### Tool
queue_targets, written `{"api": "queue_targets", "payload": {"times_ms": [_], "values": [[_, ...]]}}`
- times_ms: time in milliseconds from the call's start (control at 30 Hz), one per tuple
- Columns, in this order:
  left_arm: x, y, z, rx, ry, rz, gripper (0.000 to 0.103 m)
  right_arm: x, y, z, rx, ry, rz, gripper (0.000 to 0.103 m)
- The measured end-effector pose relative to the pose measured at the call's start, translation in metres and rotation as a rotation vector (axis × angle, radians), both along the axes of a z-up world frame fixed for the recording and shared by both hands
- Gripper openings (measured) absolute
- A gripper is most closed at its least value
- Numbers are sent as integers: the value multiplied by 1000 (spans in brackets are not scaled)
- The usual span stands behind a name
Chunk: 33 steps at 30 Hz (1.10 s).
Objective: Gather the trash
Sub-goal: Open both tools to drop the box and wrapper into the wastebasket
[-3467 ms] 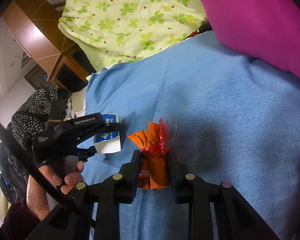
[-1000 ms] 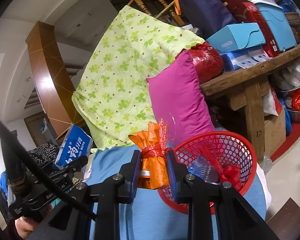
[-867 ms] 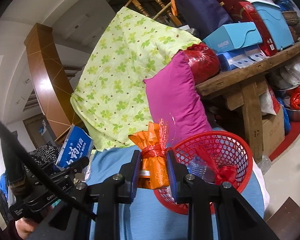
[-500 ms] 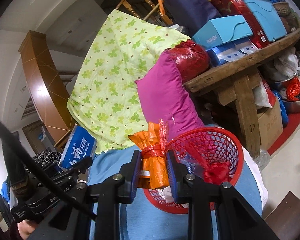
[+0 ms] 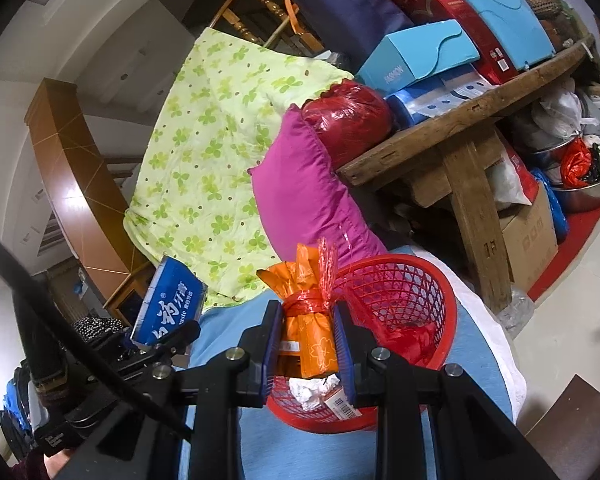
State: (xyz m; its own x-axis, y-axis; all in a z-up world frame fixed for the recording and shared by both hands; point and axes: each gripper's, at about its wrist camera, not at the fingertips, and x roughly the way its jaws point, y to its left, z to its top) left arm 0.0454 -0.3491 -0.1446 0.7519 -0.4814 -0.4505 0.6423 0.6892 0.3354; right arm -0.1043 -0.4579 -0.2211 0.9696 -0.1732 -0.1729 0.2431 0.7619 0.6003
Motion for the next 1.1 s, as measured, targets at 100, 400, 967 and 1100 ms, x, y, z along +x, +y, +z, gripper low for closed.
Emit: {"api": "queue_targets", "payload": {"times_ms": [100, 400, 967, 1100], "values": [[4, -4, -3, -1, 21, -16, 47, 4, -5, -2, 6, 5, -4, 28], [28, -14, -9, -53, 208, -156, 51, 20, -26, -4, 34, 20, -32, 29], [30, -12, -19, -81, 216, -183, 52, 17, -23, -16, 65, 24, -41, 29], [19, -4, -13, -73, 143, -176, 52, 10, -15, -12, 54, 16, -33, 29]]}}
